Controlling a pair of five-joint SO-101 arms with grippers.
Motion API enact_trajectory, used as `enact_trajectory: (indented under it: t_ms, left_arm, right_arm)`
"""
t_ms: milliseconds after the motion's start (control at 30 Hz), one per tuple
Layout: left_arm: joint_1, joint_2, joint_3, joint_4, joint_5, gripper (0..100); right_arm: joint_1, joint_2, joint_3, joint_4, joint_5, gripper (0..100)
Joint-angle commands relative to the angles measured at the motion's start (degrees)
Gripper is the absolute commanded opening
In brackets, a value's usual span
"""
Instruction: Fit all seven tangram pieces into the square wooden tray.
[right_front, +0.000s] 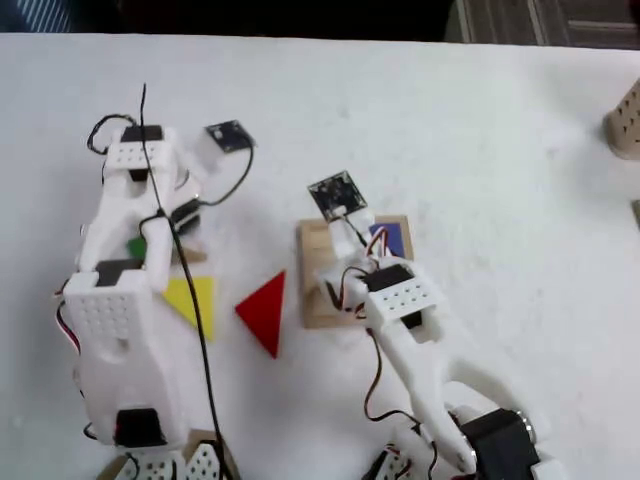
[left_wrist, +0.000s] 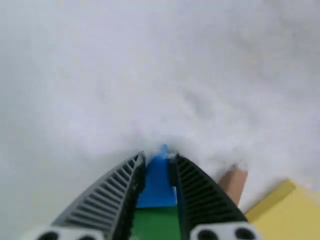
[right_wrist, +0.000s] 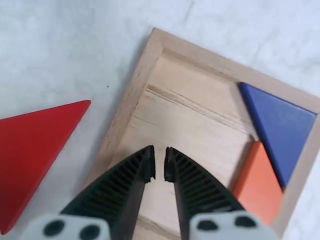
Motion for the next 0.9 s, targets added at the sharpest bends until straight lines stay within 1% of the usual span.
enact_trajectory:
  t_ms: [0,100,167,233,333,433,600,633,667,800,867]
  left_arm:
    - [1.36,0.22,-5.1,2.99,14.86,6]
    - [0.04,0.31,-11.08,4.75,22.24,7]
    - [-1.27,0.48,-15.12,6.42,24.0,8]
    - [-2.59,0.57,-17.85,9.14,25.76,11]
    - [-4.26,0.57,-18.2,12.92,29.98,18]
    - [-6.2,0.66,-18.2,13.98,31.65,23]
    - [-8.84,0.66,-18.2,12.31,31.12,24]
    - [-8.84,0.66,-18.37,12.04,30.68,24]
    - [-8.75,0.57,-18.55,11.69,28.48,24]
    - [-8.13,0.66,-18.11,7.56,9.93,24]
    - [-8.31,0.92,-18.11,4.31,5.63,24]
  right_arm:
    - [0.66,-0.22,-2.81,-0.13,0.7,4.5]
    - [0.66,-0.22,-2.81,-0.13,0.7,4.4]
    - [0.66,-0.22,-2.81,-0.13,0.7,4.4]
    - [0.66,-0.22,-2.81,-0.04,0.7,4.3]
    - [0.66,-0.22,-2.81,-0.04,0.7,4.3]
    - [0.66,-0.22,-2.81,-0.04,0.7,4.4]
    - [0.66,-0.22,-2.81,-0.04,0.7,4.4]
    - [0.66,-0.22,-2.81,-0.04,0.7,4.4]
    - [0.66,-0.22,-2.81,-0.04,0.7,4.5]
    - [0.66,-0.22,-2.81,-0.04,0.7,4.5]
    - [0.66,-0.22,-2.81,-0.04,0.7,4.4]
